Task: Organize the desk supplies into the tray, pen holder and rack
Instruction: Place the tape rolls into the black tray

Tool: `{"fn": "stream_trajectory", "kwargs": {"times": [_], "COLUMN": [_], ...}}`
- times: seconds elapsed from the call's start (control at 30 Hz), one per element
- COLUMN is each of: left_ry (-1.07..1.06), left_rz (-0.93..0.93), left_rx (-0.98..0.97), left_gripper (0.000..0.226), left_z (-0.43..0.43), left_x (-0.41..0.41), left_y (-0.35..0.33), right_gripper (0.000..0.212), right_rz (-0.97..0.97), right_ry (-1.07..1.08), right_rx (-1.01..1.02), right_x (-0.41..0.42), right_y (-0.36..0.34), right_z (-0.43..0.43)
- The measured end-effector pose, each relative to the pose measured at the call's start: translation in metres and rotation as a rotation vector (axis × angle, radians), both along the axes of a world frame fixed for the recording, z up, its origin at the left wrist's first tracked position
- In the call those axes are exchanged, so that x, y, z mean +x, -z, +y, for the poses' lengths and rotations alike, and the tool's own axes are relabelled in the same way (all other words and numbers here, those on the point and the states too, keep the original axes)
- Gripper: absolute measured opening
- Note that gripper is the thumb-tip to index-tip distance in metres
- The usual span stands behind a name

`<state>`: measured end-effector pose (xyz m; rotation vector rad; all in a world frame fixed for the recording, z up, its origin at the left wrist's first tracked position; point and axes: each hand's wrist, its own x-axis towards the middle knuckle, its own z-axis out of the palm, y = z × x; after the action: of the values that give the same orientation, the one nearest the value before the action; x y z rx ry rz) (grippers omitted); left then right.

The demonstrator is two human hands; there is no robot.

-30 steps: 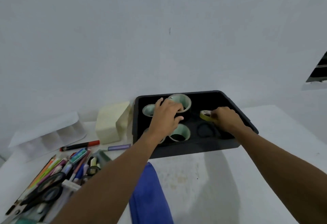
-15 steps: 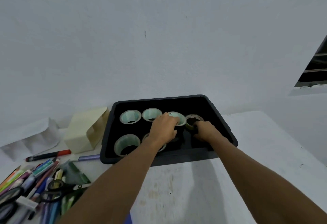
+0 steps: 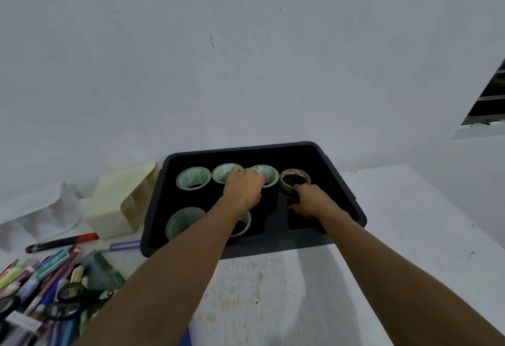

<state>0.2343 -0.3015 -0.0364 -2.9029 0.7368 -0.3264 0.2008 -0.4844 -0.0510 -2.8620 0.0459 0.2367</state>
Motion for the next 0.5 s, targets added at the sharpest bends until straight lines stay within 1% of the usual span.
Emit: {"fn": "stream_trajectory", "kwargs": {"times": [0.13, 0.33, 0.4, 0.47, 0.5], "left_ry": [-0.037, -0.014, 0.013, 0.053, 0.068], "left_rz": [-0.042, -0.012, 0.074, 0.187, 0.209], "left_rx": [-0.001, -0.019, -0.098, -0.268, -0.336], "left_gripper": [0.017, 0.018, 0.017, 0.027, 0.034], "left_z": [-0.007, -0.004, -0.001, 0.003, 0.007], "left_x": [0.008, 0.019, 0.02, 0.019, 0.019], "left_y": [0.007, 0.011, 0.014, 0.014, 0.012], "right_gripper": [0.058, 0.06, 0.062, 0.065, 0.067], "right_rz": [0.014, 0.046, 0.059, 0.06, 0.061], "right_ry": [-0.014, -0.024, -0.026, -0.029, -0.029], "right_rx": [0.013, 0.0, -0.009, -0.019, -0.022], "right_x": [-0.001, 0.003, 0.002, 0.001, 0.0], "right_y": [0.002, 0.003, 0.002, 0.001, 0.001], "right_z": [0.0, 0.0, 0.001, 0.001, 0.002]}}
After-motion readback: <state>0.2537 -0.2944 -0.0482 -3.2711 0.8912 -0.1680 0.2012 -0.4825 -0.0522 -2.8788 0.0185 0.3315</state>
